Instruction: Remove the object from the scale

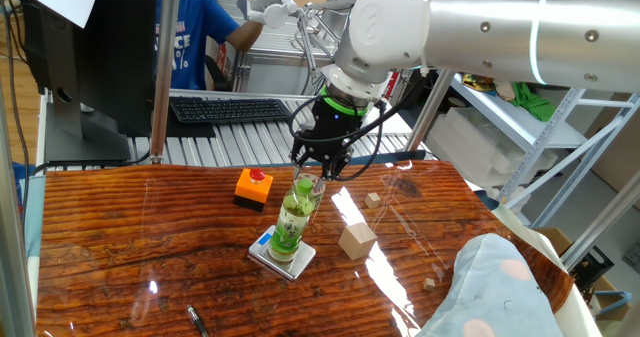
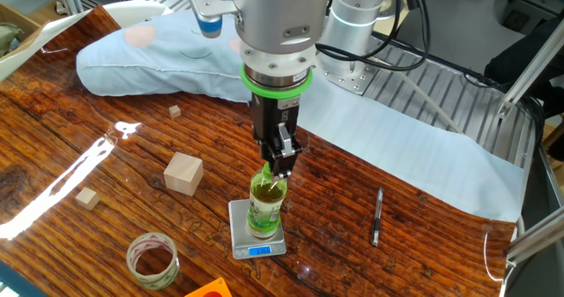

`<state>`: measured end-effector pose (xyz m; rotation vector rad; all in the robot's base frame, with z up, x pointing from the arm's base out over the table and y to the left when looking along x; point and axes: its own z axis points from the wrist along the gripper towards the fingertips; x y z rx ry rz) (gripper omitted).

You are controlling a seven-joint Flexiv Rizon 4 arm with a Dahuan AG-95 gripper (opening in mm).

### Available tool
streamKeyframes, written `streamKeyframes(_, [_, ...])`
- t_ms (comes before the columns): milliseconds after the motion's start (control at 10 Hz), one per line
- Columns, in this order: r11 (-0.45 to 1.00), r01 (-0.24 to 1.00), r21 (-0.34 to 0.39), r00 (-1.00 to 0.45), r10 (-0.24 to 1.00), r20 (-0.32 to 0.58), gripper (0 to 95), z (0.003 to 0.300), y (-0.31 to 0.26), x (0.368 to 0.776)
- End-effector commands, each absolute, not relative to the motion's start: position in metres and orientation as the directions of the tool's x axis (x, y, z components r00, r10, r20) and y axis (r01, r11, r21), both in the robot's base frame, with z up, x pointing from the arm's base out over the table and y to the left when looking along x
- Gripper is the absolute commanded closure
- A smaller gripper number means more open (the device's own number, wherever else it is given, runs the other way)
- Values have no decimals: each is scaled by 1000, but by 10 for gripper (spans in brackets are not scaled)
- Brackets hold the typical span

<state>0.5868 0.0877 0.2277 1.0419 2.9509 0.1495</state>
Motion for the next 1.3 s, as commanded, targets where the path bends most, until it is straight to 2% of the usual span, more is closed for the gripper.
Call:
streamKeyframes(100, [775, 625, 94, -780, 626, 23, 570, 227, 88, 588])
streamKeyframes(1300, [774, 625, 103, -779, 626, 22, 570, 219, 90, 590])
